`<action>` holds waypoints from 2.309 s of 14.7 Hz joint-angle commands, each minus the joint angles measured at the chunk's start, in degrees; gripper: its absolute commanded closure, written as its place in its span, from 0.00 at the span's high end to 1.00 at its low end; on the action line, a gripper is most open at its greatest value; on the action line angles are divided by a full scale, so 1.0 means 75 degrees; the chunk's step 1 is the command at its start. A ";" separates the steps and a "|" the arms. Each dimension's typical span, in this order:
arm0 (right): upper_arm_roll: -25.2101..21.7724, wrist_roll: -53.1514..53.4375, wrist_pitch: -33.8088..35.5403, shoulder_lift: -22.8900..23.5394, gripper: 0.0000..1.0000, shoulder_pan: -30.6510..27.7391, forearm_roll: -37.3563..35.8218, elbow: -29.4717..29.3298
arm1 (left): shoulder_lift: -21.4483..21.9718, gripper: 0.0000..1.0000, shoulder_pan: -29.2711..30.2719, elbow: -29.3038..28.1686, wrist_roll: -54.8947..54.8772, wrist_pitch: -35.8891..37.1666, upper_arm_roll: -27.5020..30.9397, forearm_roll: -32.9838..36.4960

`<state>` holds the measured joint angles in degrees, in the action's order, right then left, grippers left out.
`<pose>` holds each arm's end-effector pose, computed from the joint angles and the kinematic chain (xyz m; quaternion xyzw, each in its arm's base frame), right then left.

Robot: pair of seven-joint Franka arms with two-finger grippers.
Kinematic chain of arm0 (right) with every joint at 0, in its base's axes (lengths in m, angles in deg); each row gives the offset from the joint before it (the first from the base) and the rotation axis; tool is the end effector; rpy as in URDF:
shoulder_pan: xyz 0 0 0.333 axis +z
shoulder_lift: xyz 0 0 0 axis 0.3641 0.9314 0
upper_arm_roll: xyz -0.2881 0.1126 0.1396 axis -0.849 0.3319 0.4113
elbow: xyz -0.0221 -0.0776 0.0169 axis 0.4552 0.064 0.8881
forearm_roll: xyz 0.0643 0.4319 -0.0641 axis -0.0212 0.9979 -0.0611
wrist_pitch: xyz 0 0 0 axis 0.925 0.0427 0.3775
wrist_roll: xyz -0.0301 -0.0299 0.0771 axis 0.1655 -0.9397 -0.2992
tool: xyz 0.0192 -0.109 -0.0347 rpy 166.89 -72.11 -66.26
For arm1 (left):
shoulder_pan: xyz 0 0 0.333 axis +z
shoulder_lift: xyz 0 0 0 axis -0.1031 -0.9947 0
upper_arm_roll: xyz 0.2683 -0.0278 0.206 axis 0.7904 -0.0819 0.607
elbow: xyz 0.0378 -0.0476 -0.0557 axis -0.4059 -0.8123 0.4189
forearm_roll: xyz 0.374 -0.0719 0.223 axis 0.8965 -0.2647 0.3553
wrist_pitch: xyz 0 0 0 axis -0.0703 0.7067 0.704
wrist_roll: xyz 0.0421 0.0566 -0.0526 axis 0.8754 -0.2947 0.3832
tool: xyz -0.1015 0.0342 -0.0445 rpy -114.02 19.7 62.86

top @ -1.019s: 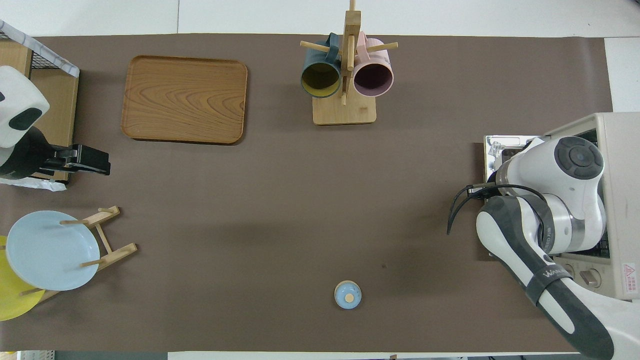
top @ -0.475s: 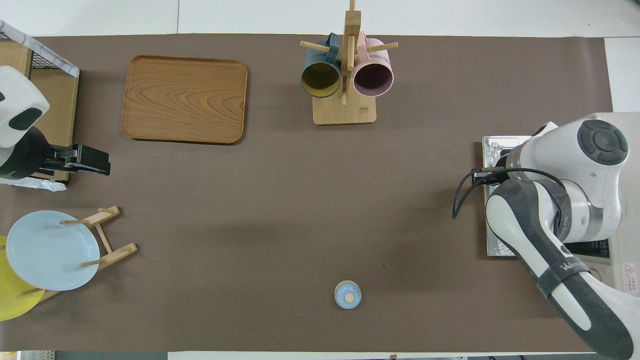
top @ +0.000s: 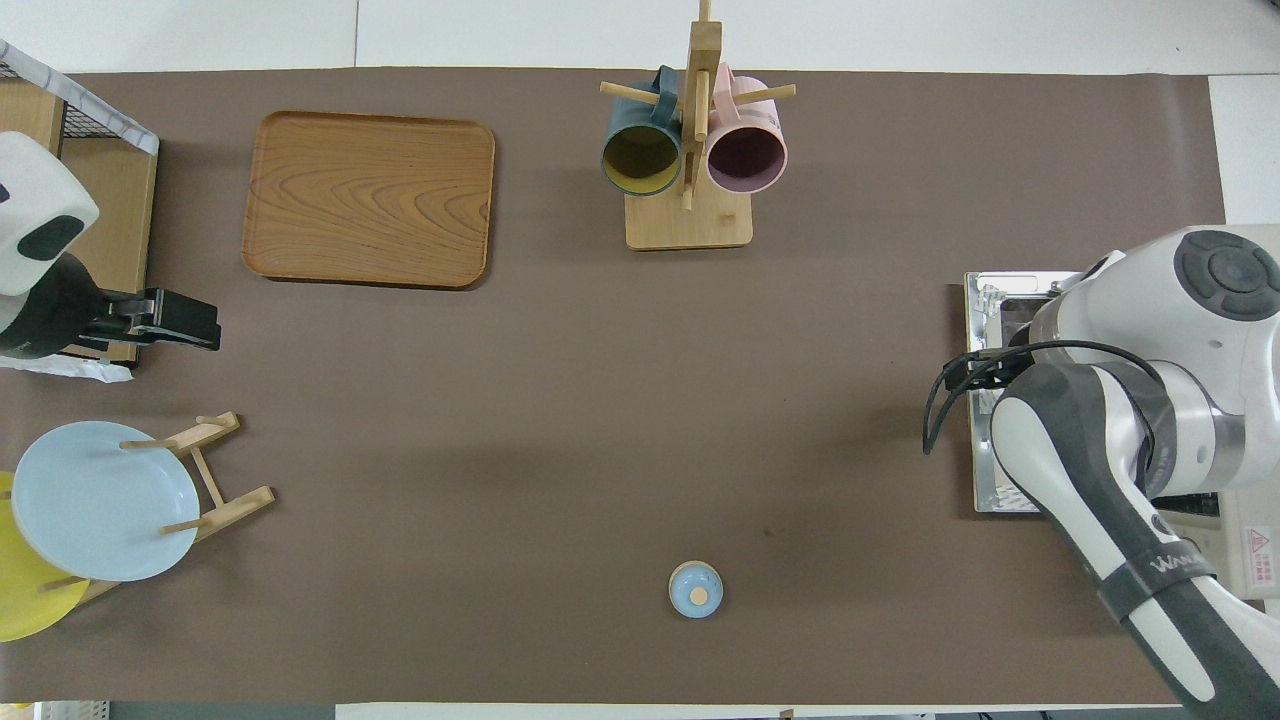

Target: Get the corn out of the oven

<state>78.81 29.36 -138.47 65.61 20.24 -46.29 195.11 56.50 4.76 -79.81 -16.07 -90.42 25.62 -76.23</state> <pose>0.5588 0.0005 0.3721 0.9965 0.0147 -0.0693 0.0445 0.5776 -0.0778 0.6038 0.9991 -0.0384 -0.0161 0.0014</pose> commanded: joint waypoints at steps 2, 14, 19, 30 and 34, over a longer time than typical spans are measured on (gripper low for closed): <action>-0.0022 -0.0166 0.0235 -0.0361 0.70 -0.0460 -0.0205 0.0268 | 0.0140 1.00 0.0108 -0.0125 -0.0031 -0.0132 -0.0065 -0.0006; -0.0033 -0.1104 -0.0820 -0.0736 0.50 -0.1001 -0.0217 0.1359 | 0.0140 1.00 0.0119 -0.0137 -0.0019 -0.0202 -0.0065 -0.0006; -0.0033 -0.1502 -0.0832 -0.0760 0.00 -0.1059 -0.0519 0.1417 | 0.0139 1.00 0.0248 -0.0113 -0.0054 -0.0237 -0.0077 0.0064; 0.0177 -0.0615 0.1393 -0.0760 0.00 0.0789 -0.0756 -0.0469 | 0.0140 1.00 0.0214 -0.0090 0.0215 -0.0272 -0.0089 -0.0018; 0.0189 0.1505 0.1851 -0.0877 0.00 0.2290 -0.0779 -0.0516 | 0.0140 1.00 0.0236 -0.0090 0.0168 -0.0296 -0.0089 -0.0018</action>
<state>80.24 33.97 -126.57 60.06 33.26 -51.14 191.39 56.53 5.77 -79.70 -15.29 -91.97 25.47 -76.24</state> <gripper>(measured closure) 0.974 0.000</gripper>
